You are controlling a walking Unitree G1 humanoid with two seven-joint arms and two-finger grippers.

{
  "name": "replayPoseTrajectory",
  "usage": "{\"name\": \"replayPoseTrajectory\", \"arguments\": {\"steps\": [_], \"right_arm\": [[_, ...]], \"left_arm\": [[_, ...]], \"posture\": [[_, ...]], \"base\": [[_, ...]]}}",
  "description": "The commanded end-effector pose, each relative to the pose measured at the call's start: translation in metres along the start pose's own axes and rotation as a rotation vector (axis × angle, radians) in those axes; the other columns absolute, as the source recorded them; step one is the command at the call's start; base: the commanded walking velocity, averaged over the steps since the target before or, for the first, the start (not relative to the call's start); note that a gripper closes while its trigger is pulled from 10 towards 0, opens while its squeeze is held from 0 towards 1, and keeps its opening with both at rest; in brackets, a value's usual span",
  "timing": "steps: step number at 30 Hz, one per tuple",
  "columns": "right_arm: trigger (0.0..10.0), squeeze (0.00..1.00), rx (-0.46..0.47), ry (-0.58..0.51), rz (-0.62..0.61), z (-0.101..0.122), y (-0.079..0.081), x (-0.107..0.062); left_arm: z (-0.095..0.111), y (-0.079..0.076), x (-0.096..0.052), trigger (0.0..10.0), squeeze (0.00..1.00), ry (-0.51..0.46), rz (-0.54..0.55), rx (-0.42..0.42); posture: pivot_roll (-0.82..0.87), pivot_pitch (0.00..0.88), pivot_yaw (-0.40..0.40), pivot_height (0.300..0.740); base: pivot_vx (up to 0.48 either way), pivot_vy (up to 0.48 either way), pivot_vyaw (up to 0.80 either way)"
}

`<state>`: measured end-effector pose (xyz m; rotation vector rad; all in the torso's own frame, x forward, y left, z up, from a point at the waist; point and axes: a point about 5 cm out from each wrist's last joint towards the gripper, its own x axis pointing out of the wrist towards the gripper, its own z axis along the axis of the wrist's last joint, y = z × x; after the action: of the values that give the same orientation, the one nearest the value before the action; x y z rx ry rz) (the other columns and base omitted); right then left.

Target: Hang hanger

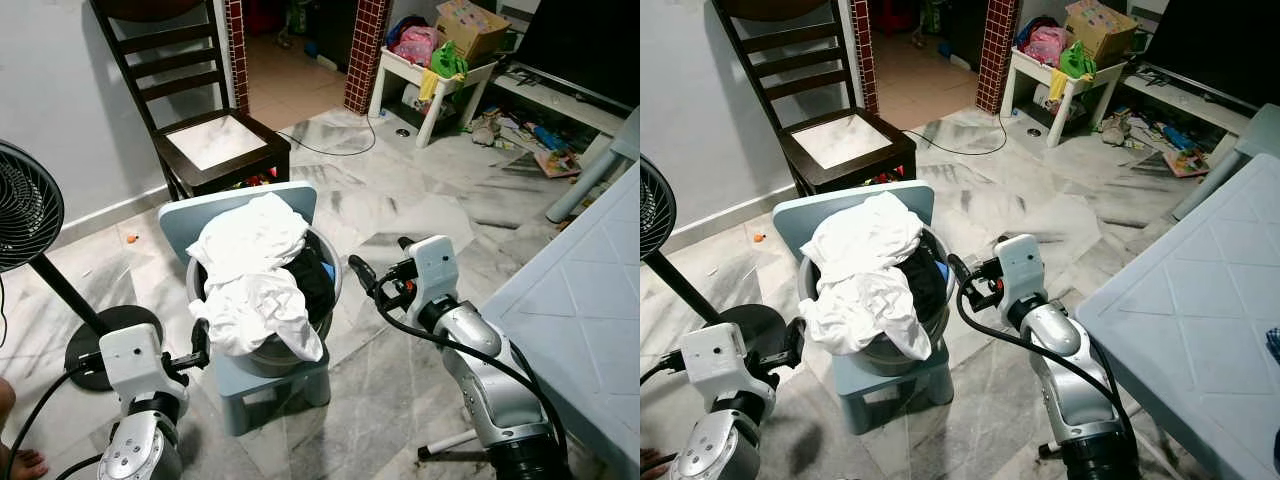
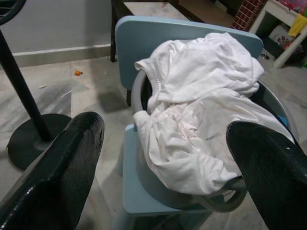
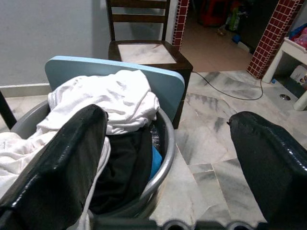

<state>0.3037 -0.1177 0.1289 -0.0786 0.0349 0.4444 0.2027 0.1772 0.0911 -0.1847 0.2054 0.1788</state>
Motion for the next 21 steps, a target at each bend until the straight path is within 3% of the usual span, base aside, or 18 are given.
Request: {"name": "replayPoseTrajectory", "arguments": {"steps": [1,17,21], "right_arm": [[10.0,0.00,-0.002,0.002,-0.007,-0.0010,-0.0013,-0.0004],[10.0,0.00,-0.004,0.004,-0.018,-0.0042,-0.0025,0.0007],[10.0,0.00,-0.008,0.007,-0.016,-0.0060,-0.0018,0.0001]], "left_arm": [[0.0006,-0.0022,-0.0017,10.0,0.00,-0.003,-0.020,0.012],[0.0001,-0.0032,0.0035,10.0,0.00,0.007,-0.032,0.017],[-0.0010,-0.0008,0.0040,10.0,0.00,0.012,-0.007,0.028]], "posture": [[0.08,0.104,-0.069,0.740],[0.08,0.088,-0.060,0.740],[0.09,0.087,-0.058,0.740]], "base": [[0.304,0.000,0.00],[0.303,0.000,0.00],[0.061,0.000,0.00]]}}
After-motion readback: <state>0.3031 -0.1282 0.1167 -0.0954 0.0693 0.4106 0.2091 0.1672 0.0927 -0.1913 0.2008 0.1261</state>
